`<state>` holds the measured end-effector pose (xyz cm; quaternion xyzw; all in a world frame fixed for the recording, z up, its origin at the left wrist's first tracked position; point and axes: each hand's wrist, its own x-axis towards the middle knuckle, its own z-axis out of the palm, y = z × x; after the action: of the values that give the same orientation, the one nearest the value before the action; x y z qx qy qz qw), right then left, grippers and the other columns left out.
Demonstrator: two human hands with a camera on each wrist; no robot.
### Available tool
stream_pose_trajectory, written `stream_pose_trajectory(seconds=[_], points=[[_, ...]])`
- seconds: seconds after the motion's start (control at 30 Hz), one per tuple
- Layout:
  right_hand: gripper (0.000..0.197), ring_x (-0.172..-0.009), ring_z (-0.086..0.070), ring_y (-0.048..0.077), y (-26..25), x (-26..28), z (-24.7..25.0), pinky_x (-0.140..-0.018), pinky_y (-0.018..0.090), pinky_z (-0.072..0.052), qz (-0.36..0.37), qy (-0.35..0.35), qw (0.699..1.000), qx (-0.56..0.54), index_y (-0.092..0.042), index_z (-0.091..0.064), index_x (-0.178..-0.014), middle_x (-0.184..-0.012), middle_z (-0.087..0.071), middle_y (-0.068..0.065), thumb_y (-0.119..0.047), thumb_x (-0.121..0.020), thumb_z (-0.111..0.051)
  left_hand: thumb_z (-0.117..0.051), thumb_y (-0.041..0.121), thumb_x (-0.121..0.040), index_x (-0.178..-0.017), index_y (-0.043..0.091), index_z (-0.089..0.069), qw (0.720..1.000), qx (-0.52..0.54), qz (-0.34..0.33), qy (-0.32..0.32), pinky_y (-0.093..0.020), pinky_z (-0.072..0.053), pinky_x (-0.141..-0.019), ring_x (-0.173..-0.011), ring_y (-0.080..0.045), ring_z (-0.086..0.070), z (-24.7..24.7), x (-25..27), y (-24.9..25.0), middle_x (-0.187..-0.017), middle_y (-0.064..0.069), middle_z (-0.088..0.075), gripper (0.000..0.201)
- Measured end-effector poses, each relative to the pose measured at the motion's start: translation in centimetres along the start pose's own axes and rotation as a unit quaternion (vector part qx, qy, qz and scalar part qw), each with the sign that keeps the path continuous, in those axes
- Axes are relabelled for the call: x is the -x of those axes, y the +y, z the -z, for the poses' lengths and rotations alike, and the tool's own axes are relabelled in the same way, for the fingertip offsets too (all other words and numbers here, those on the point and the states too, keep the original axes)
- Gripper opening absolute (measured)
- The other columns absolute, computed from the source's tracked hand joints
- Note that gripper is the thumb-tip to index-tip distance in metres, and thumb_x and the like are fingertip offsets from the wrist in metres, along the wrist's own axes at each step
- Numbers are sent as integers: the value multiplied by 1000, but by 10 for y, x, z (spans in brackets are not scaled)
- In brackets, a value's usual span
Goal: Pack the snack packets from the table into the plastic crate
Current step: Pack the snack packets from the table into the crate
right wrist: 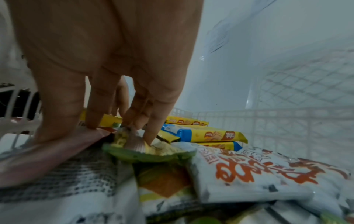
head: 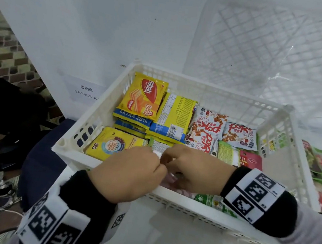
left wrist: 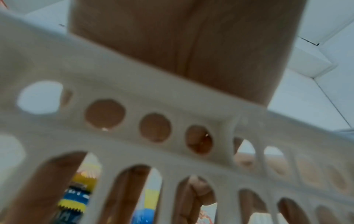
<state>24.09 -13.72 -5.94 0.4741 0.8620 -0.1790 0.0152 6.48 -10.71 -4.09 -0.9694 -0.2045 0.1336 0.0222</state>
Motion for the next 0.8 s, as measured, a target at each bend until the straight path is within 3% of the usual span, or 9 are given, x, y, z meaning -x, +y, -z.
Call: stream_pose_trajectory(seconds=[0.07,0.17,0.27,0.4,0.53,0.6,0.7,0.8], points=[[22,-117,-40,16,2,1,-2,-93,33,-43,-9,8,1000,15,-24,-70,-102,-129,-43,1,-24,-81,-65,-25,10,-94,-106,7,-48,997,-78,20,-23,-37,-38,-75,-101,-29,-43,1,-1,-1,-102,-12,-52,25],[31,-135,-29,14,5,0,-5,-104,24,-35,-7,1,1000,28,-27,-67,-115,-151,-28,-2,-24,-85,-63,-28,7,-94,-111,7,-48,993,-91,43,-67,-37,-33,-68,-98,-32,-49,2,-1,0,-106,-14,-53,26],[38,-136,-32,14,4,-1,-4,-105,25,-36,0,-1,1000,17,-28,-62,-123,-153,-29,-3,-19,-86,-61,-30,8,-96,-110,7,-50,992,-90,25,-86,-36,-30,-62,-94,-33,-55,4,-3,-1,-106,-15,-55,24],[35,-131,-41,16,3,-2,-1,-103,25,-38,8,2,1000,10,-23,-66,-119,-149,-37,0,-18,-85,-62,-31,10,-95,-107,9,-52,995,-38,76,-59,-36,-33,-65,-94,-33,-55,4,-1,0,-100,-10,-54,24],[28,-114,-56,12,3,0,14,-97,27,-44,-47,33,992,-113,-18,-68,-115,-131,-58,-1,-20,-87,-63,-24,32,-97,-95,15,-51,968,138,200,58,-32,-39,-67,-78,-25,-50,6,3,-1,-74,1,-42,32],[27,-106,-60,8,2,4,28,-92,28,-47,-82,68,982,-156,-18,-68,-115,-120,-65,-4,-21,-89,-63,-18,38,-95,-92,16,-45,956,175,208,112,-33,-42,-68,-73,-21,-45,11,2,0,-74,1,-44,35],[26,-103,-61,9,4,12,47,-89,23,-46,-121,93,982,-114,-19,-67,-117,-117,-67,-2,-19,-92,-57,-17,39,-89,-96,16,-50,922,250,193,222,-32,-38,-64,-69,-20,-45,25,3,4,-72,4,-46,41],[29,-106,-60,13,14,22,59,-87,17,-40,-190,94,976,-57,-19,-64,-121,-121,-65,-1,-19,-94,-52,-20,37,-89,-106,14,-54,908,282,166,263,-32,-38,-66,-75,-21,-49,36,2,10,-80,3,-51,44]])
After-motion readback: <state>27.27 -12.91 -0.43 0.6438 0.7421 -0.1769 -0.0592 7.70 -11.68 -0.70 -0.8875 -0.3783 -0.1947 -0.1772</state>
